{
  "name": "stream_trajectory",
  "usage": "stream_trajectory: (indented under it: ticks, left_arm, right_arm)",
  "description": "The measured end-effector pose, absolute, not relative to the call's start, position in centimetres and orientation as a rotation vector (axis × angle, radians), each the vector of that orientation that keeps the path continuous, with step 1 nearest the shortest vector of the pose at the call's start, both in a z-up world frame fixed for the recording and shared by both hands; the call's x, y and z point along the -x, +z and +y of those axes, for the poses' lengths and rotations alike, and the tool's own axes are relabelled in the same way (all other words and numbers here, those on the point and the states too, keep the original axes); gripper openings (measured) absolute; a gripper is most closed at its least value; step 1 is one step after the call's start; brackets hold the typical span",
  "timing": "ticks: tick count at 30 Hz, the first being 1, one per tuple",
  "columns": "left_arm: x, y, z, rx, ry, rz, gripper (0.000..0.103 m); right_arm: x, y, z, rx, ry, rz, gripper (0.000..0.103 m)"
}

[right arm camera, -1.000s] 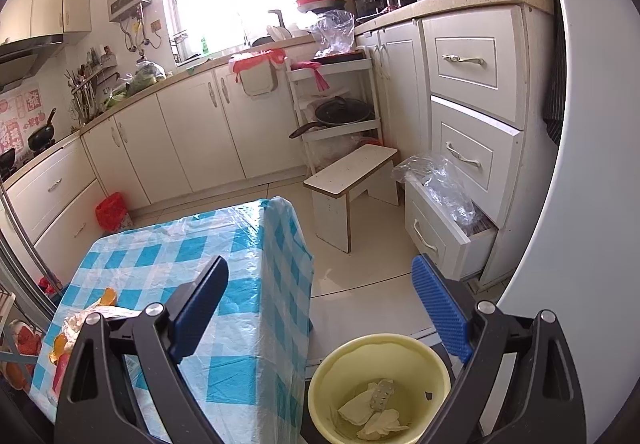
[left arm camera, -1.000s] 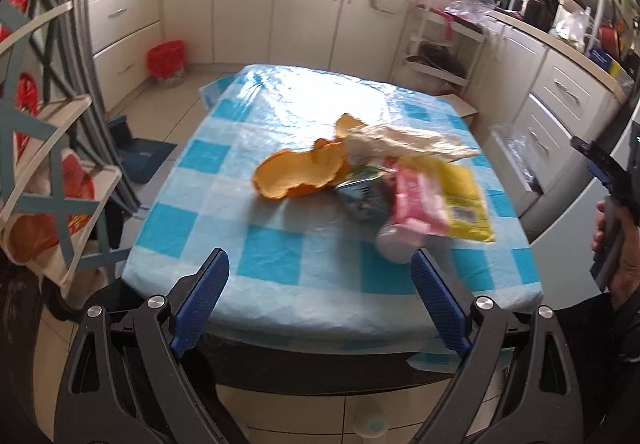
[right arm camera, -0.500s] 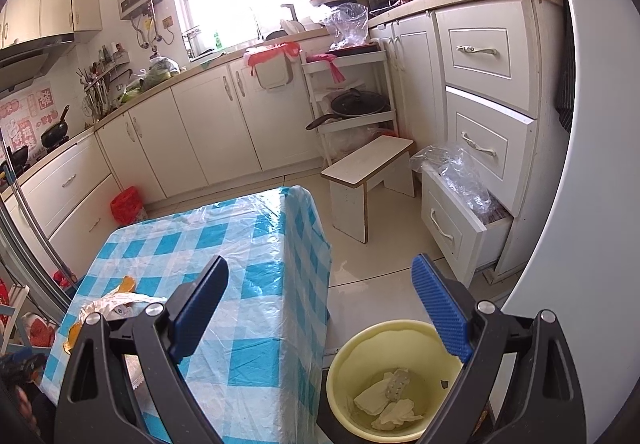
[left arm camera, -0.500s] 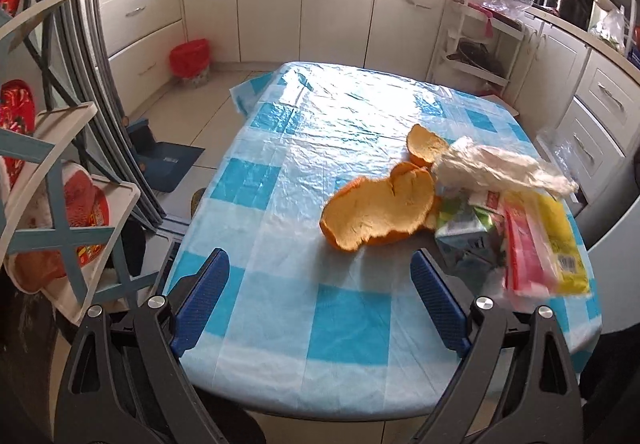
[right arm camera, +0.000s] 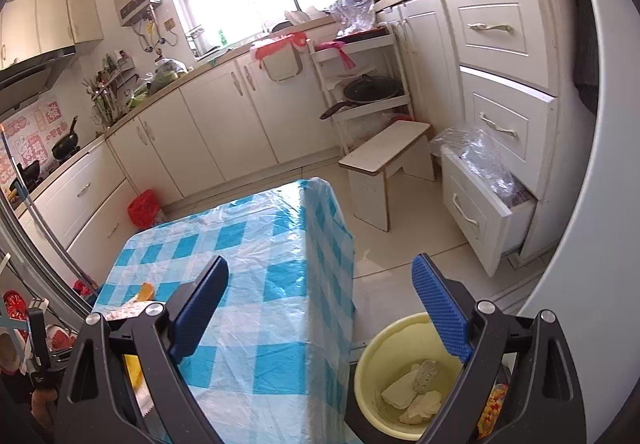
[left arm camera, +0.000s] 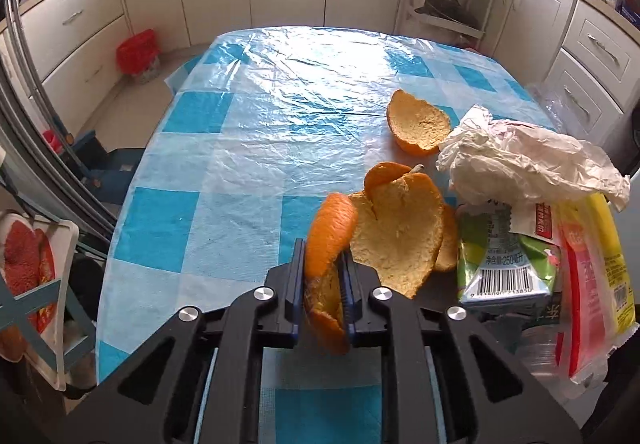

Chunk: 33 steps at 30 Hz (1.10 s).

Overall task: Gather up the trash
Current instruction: 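Grasp an orange peel with the left tool while the right tool reaches to a white tissue, then grasp the white tissue and yellow packet with the right tool while the left tool holds the peel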

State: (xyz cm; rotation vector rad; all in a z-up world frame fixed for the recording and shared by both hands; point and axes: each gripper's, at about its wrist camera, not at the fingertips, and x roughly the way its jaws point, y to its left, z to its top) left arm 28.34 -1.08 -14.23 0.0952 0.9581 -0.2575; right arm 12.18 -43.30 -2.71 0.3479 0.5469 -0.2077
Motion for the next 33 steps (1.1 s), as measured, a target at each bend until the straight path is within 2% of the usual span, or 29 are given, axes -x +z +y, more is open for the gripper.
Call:
stream_trajectory:
  ticks: [4,9,17,18,25,29,31,33]
  left_arm:
    - [-27.9,-13.8,0.1,-0.033,-0.281,0.948,0.007]
    - [-27.0,-13.6,3.3,0.063,-0.303,0.921,0.006]
    - [-26.3,-15.1,6.3,0.145,-0.327,0.922,0.008]
    - [-26.4,-15.1,6.4,0.15,-0.332,0.921,0.009]
    - [-26.8,-15.4,6.9,0.163,-0.359,0.912,0.011]
    - [-27.1,-15.2,6.5,0.156,-0.37,0.908,0.017]
    - [-27.1,-15.1,6.2,0.142,-0.372,0.908,0.015]
    - [-26.9,-14.8,6.4,0.163,-0.392,0.902,0.007]
  right_arm:
    - [-15.4,-2.0,-41.1,-0.341,-0.092,0.589,0.089]
    - [-24.3,-1.9,-34.1,-0.238,0.112,0.796,0.088]
    - [-36.9,-7.1,-22.8,-0.1,0.272,1.223,0.059]
    - [-37.5,-7.8,-22.0,-0.077,0.271,1.262,0.058]
    - [-37.2,-8.3,-21.2,-0.036,0.272,1.314,0.058]
    - [-35.3,-8.4,-21.6,-0.012,0.315,1.367,0.076]
    - [-33.9,-8.7,-22.4,-0.008,0.316,1.394,0.076]
    - [-32.8,-8.7,-23.7,-0.062,0.315,1.397,0.076]
